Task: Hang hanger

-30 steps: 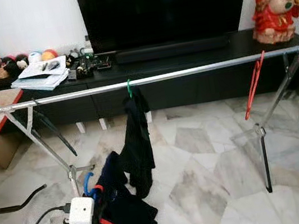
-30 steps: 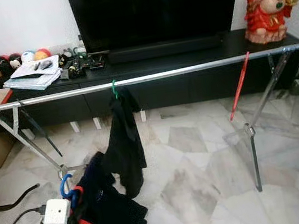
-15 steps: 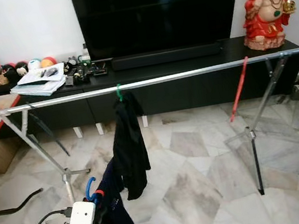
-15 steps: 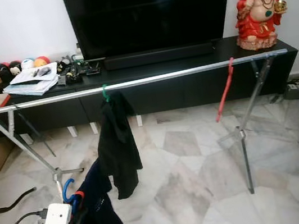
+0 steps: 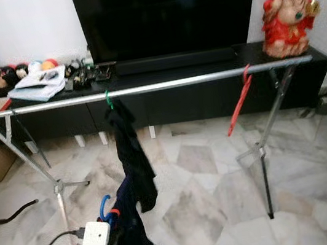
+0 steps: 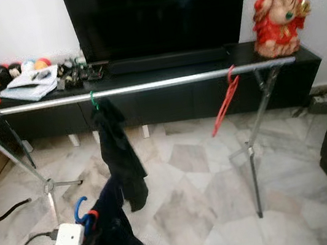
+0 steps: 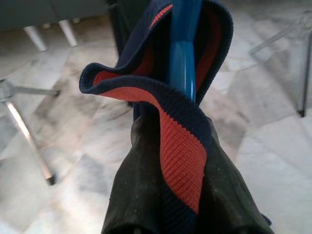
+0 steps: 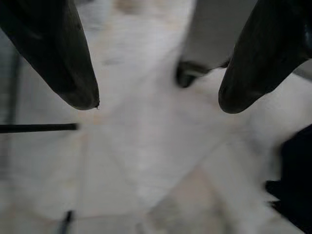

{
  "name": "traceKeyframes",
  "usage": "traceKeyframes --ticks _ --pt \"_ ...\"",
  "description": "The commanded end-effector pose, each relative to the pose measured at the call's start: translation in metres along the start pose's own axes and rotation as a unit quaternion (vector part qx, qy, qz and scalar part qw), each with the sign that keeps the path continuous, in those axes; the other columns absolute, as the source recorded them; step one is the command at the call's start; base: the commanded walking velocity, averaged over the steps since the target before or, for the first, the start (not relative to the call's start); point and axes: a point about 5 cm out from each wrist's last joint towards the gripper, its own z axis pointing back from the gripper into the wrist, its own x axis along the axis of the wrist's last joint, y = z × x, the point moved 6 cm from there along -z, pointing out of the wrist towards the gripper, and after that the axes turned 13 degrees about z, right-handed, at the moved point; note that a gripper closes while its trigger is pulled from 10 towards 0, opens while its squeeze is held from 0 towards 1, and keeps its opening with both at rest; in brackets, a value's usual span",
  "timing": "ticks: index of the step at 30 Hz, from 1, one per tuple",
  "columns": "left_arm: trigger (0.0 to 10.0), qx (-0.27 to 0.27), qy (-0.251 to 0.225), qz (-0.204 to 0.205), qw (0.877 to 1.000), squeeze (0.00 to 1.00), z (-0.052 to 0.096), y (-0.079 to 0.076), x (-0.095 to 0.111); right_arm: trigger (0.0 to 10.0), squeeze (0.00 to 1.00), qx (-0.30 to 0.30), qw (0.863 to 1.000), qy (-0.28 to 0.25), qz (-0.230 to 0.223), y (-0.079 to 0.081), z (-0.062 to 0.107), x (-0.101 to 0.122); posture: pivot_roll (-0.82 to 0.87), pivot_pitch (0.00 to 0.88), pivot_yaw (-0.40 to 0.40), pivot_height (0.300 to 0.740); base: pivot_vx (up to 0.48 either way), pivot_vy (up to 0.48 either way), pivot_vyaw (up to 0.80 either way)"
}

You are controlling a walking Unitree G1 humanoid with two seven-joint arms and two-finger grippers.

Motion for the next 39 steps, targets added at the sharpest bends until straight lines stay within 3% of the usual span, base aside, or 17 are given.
traceKeyframes --ticks 1,10,27,39 --pt "10.0 -0.003 -0.008 -0.025 1.000 0.00 0.002 0.004 0.006 10.0 0.00 0.010 1.000 -0.009 -0.003 0.010 -0.001 0.007 0.09 0.001 0.011 0.740 0.000 -0.446 0.00" --pt "10.0 -0.039 0.003 -0.057 0.998 0.00 0.001 -0.013 0.002 10.0 0.00 0.011 1.000 -0.008 0.000 0.010 -0.001 0.007 0.09 0.008 0.007 0.740 0.000 -0.079 0.00" --pt "10.0 -0.004 -0.035 -0.050 0.998 0.00 -0.004 -0.006 0.022 10.0 0.00 0.010 1.000 -0.007 0.002 0.009 -0.001 0.006 0.09 0.012 -0.001 0.740 0.000 0.000 0.00" --pt "10.0 -0.001 -0.033 -0.047 0.998 0.00 -0.003 -0.006 0.021 10.0 0.00 0.009 1.000 -0.008 0.003 0.009 -0.001 0.008 0.09 0.015 -0.004 0.740 0.320 0.000 0.00"
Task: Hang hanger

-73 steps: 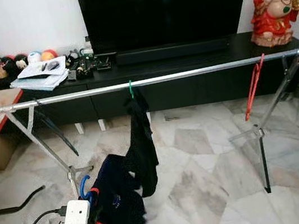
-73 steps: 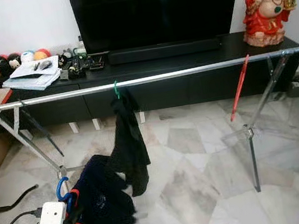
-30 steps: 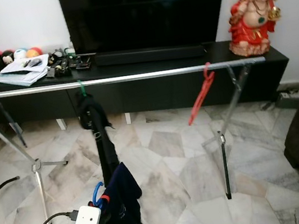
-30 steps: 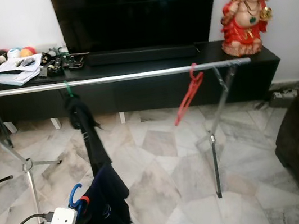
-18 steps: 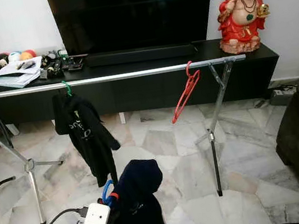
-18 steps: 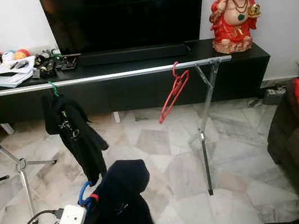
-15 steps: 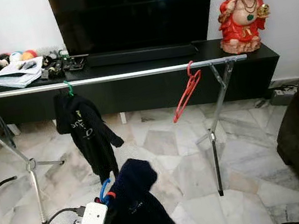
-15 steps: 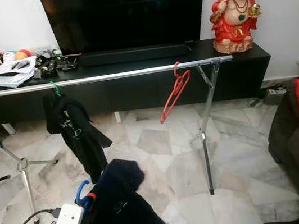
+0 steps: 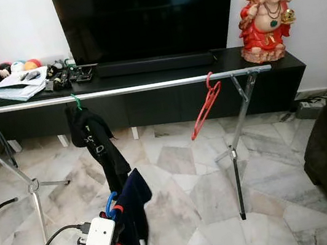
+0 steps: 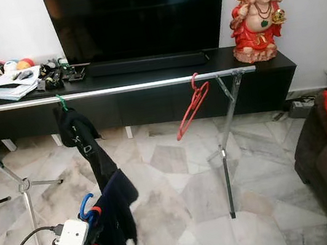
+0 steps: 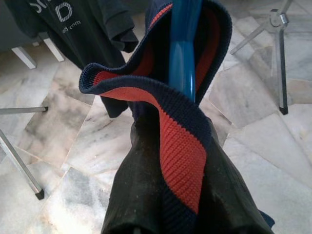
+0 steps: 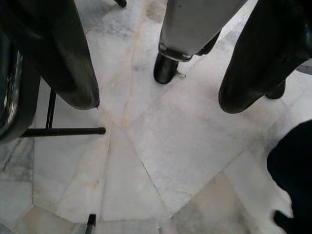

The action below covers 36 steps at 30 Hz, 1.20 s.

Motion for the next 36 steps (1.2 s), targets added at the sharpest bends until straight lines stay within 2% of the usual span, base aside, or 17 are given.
traceKeyframes --ticks 1,15,36 --pt "10.0 0.003 -0.023 0.001 1.000 0.00 -0.0028 0.0016 0.0133 10.0 0.00 0.001 1.000 -0.003 0.001 0.0015 -0.0005 0.0028 0.09 0.015 -0.004 0.740 0.341 0.000 0.00" --pt "10.0 -0.020 -0.015 -0.003 1.000 0.00 -0.0034 -0.0075 0.0104 10.0 0.00 -0.004 1.000 -0.001 0.002 -0.0002 -0.0003 0.0017 0.09 0.016 -0.004 0.740 0.354 0.000 0.00" --pt "10.0 -0.006 -0.020 0.001 1.000 0.00 -0.0077 -0.0067 0.0140 10.0 0.00 -0.004 1.000 -0.003 0.005 -0.0037 -0.0003 0.0032 0.09 0.011 -0.013 0.740 0.371 0.000 0.00"
